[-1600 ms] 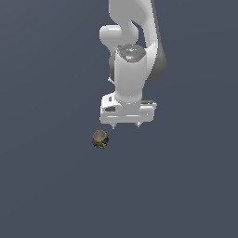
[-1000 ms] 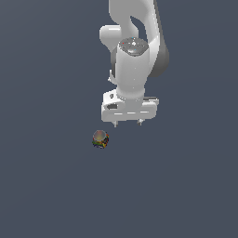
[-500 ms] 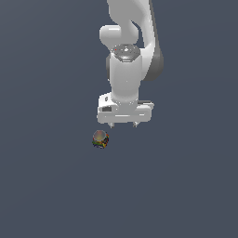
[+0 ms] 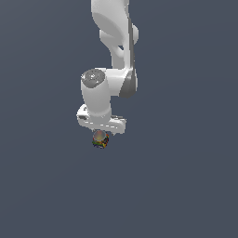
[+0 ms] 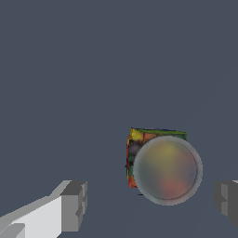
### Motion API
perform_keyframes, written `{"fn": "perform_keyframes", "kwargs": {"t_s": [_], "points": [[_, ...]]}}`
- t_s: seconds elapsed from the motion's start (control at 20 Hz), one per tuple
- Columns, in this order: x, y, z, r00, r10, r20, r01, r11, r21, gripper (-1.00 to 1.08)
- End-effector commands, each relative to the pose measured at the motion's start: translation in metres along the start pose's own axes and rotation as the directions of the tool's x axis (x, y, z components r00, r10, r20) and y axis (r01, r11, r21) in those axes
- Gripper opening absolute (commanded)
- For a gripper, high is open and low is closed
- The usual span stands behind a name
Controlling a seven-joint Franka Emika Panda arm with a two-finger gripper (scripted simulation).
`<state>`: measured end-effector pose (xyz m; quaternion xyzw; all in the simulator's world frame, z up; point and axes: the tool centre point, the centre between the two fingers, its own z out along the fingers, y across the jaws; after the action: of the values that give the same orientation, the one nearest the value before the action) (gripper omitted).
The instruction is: Pick up the object and move it to a goal position.
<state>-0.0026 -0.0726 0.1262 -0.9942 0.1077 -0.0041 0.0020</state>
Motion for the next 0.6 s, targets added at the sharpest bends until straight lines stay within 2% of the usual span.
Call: {"fn": "perform_keyframes", "kwargs": {"t_s": [0.0, 0.15, 0.55], "points": [[-0.001, 0.016, 0.012, 0.999, 0.046, 0.004, -0.046, 0.999, -0.003, 1.00], [-0.001, 0.025, 0.018, 0.998, 0.070, 0.007, -0.070, 0.998, -0.005, 1.00], [-0.002, 0.024, 0.031, 0.998, 0.066, 0.008, -0.066, 0.998, -0.005, 1.00]]}}
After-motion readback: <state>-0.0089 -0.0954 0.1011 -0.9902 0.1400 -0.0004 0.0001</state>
